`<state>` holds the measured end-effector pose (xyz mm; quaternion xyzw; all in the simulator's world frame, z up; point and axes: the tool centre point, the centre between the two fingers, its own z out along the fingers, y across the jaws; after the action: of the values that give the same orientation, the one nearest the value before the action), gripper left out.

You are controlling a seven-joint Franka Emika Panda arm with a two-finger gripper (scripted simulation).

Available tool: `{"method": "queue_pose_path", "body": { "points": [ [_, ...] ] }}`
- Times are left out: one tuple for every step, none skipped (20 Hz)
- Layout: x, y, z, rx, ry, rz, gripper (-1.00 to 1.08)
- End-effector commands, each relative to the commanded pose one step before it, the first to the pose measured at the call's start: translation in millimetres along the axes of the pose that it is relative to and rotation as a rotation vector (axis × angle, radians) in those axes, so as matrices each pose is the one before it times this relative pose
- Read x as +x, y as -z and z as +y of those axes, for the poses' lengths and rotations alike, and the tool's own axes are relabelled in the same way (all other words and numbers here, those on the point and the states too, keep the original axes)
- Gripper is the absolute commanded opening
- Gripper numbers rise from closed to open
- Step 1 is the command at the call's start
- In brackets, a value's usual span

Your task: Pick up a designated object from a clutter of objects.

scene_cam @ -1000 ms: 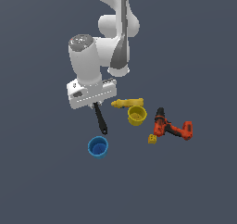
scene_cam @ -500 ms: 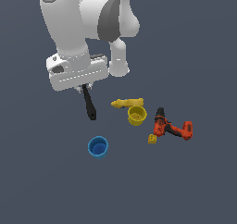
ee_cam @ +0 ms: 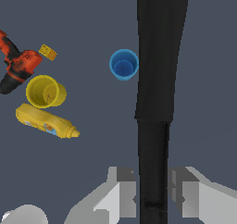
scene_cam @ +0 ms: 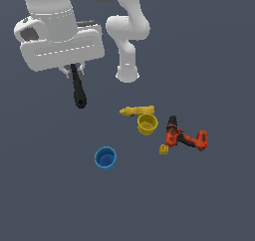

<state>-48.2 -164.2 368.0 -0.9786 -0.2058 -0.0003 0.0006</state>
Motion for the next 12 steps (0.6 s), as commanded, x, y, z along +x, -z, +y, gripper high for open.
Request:
{"method": "queue_pose_path", "body": {
  "points": [
    [-2.3, 21.84, 5.93, -0.0004, 0.00054, -0.00042, -1.0],
    [-0.71, 7.26, 2.23, 0.0, 0.0, 0.0, -1.0],
    [-0.63, 6.74, 2.1, 0.0, 0.0, 0.0, -1.0],
    [-0.56, 6.21, 1.96, 0.0, 0.0, 0.0, -1.0],
    [-0.48, 5.69, 1.82, 0.0, 0.0, 0.0, -1.0],
    [-0.41, 5.16, 1.68, 0.0, 0.0, 0.0, -1.0],
    [-0.35, 4.64, 1.54, 0.0, 0.0, 0.0, -1.0],
    [-0.03, 4.18, 1.07, -0.00053, 0.00026, -0.00037, -1.0],
    [-0.22, 3.61, 1.24, 0.0, 0.0, 0.0, -1.0],
    [-0.17, 3.12, 1.09, 0.0, 0.0, 0.0, -1.0],
    [-0.13, 2.65, 0.94, 0.0, 0.0, 0.0, -1.0],
    [-0.09, 2.2, 0.79, 0.0, 0.0, 0.0, -1.0]
  ]
}}
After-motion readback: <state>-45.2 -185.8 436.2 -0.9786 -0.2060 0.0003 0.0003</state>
